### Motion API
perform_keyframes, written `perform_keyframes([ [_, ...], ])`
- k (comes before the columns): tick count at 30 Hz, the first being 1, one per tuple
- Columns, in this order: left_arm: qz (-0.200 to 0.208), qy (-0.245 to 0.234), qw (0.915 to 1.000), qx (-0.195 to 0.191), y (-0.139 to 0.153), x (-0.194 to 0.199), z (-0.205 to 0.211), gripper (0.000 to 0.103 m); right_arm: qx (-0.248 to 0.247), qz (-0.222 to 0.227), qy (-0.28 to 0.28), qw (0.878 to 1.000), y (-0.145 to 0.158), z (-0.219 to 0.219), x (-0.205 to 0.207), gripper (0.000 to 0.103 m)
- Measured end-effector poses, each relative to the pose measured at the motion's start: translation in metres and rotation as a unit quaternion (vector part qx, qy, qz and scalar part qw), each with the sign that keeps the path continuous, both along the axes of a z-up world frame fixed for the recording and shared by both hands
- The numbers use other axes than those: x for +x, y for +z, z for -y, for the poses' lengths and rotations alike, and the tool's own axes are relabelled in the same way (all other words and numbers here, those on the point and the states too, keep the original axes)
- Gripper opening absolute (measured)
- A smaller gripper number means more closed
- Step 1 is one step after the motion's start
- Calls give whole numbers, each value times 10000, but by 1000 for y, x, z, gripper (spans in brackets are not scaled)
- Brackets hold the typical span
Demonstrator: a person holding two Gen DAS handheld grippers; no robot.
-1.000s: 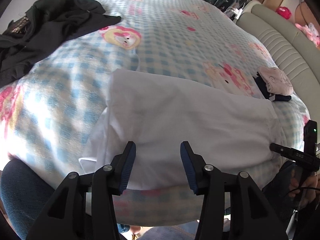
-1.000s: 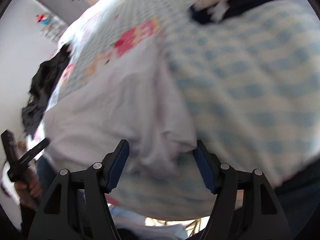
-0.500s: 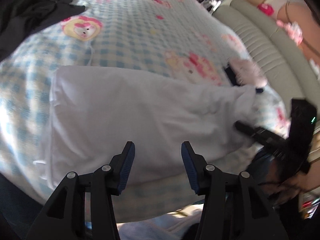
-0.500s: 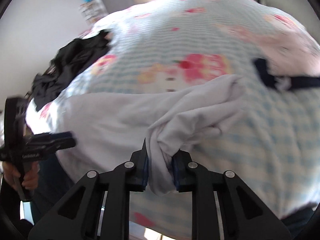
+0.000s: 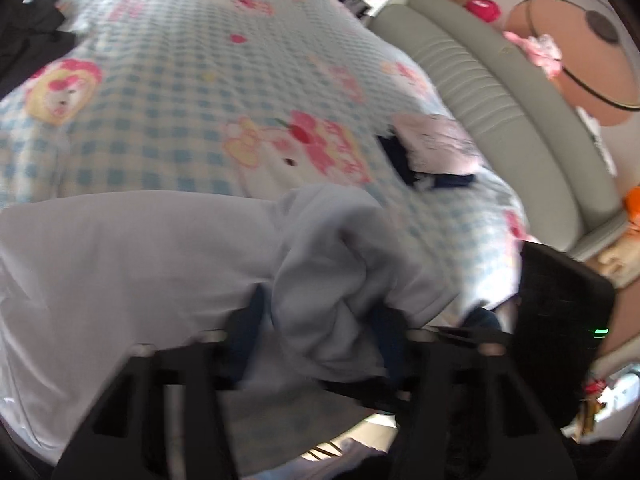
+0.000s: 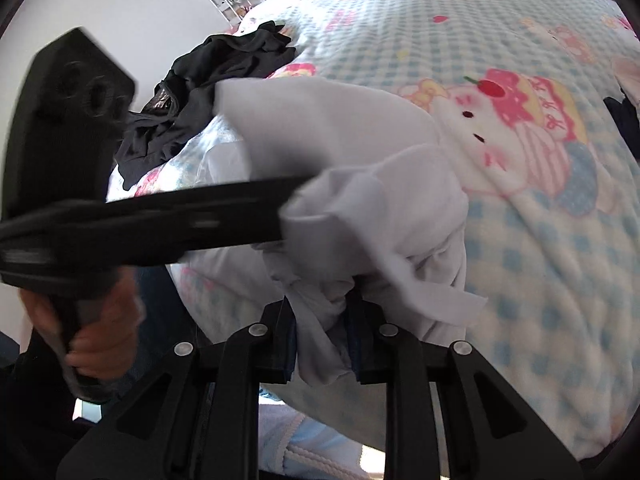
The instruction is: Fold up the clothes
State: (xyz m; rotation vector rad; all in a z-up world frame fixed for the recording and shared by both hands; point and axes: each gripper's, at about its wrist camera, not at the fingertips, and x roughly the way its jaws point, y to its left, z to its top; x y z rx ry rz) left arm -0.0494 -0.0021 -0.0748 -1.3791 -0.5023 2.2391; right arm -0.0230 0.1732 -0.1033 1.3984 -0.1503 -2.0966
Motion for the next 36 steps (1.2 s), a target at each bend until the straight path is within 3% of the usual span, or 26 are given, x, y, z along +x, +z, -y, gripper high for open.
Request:
perform_keyframes([
  [3,100,408,9991,7,-6,-2,21,39,-312,4,-88,9995,14,-21,4,30],
  [5,241,575,9980,42,-13,-3,36,37,-712,-12,-334,9969,22,-43,4,30],
  [7,342,626,9973,171,-18,0,46,38,-781,107,-664,9947,17,-55,-2,31],
  [8,391,617,9968,337,-21,2,50,44,-787,177,-835,9932,13,-60,-5,31],
  [9,440,596,9957,548,-23,3,54,57,-793,247,-1005,9915,9,-65,-9,31],
  [11,467,555,9925,979,-27,9,60,74,-804,387,-1343,9869,2,-76,-15,31],
  [13,410,505,9891,1323,-28,17,62,78,-615,560,-1575,9840,-10,-80,-22,33],
  [16,387,338,9864,1561,-35,27,57,82,-534,809,-1448,9847,-28,-67,-22,33],
  [20,571,133,9906,1236,-49,32,32,83,-460,850,-1322,9865,-32,-51,-23,33],
  [22,462,141,9942,959,-44,31,26,76,-434,831,-1308,9870,-31,-47,-24,33],
  [23,394,154,9957,823,-41,30,23,57,-436,824,-1314,9869,-30,-46,-24,33],
  [24,326,166,9970,686,-37,29,21,31,-440,812,-1318,9870,-29,-46,-24,33],
  [26,190,191,9988,411,-31,27,16,18,-417,779,-1307,9875,-27,-47,-24,33],
  [30,-138,223,9995,203,-7,25,24,14,-454,708,-1235,9888,-19,-49,-26,35],
  [36,-419,560,9974,173,27,22,79,12,-204,252,-1009,9944,20,-48,-45,42],
])
